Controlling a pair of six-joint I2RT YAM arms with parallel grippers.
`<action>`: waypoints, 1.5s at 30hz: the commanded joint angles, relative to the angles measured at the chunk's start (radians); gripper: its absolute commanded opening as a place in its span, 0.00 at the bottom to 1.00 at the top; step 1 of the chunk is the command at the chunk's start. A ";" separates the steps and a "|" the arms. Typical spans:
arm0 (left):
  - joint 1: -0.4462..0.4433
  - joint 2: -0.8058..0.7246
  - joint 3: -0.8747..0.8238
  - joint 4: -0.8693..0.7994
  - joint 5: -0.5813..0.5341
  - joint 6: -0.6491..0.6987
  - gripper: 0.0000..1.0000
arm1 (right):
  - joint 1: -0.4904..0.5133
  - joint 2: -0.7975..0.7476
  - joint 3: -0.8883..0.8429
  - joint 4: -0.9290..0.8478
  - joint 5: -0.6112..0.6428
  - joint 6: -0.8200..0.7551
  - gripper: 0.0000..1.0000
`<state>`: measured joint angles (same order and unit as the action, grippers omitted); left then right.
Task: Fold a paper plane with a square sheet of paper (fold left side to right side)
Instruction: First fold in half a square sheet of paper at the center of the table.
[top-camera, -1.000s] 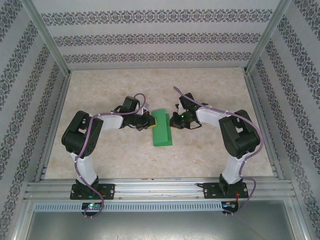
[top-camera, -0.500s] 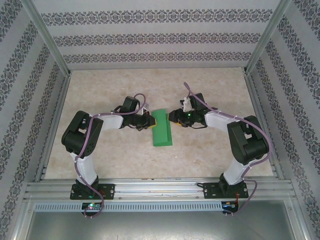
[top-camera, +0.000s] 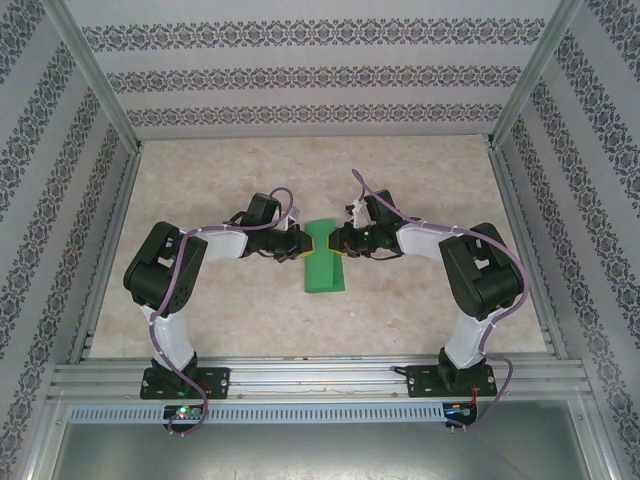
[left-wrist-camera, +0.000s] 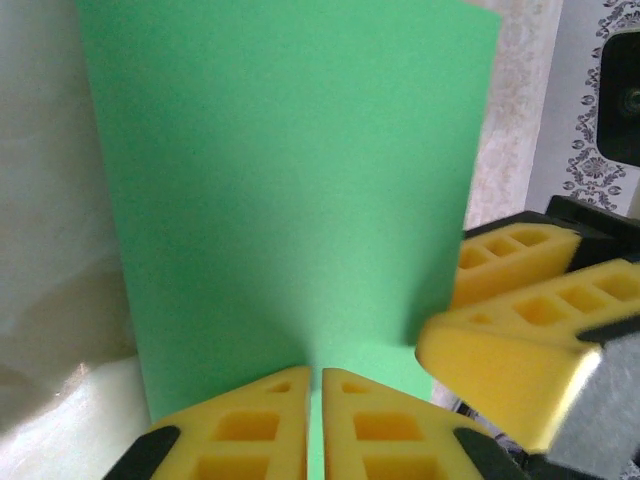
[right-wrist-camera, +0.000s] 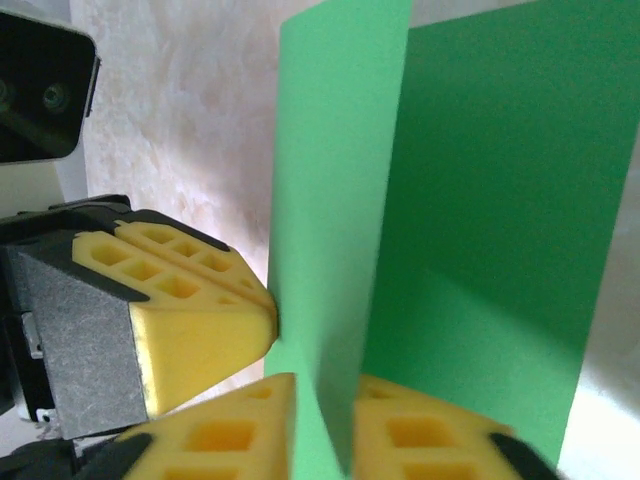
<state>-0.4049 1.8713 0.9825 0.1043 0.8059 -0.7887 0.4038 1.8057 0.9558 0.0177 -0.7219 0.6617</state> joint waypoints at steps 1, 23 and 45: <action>-0.009 -0.001 0.024 -0.032 -0.016 0.023 0.16 | 0.007 0.015 0.031 -0.028 0.031 -0.009 0.09; -0.027 -0.035 0.125 -0.345 -0.162 0.217 0.53 | 0.020 0.060 0.118 -0.231 0.185 -0.069 0.00; -0.094 0.137 0.277 -0.519 -0.288 0.227 0.49 | 0.021 0.053 0.108 -0.258 0.214 -0.076 0.04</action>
<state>-0.4706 1.9671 1.2331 -0.3237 0.5510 -0.5816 0.4107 1.8553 1.0515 -0.2180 -0.5304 0.5991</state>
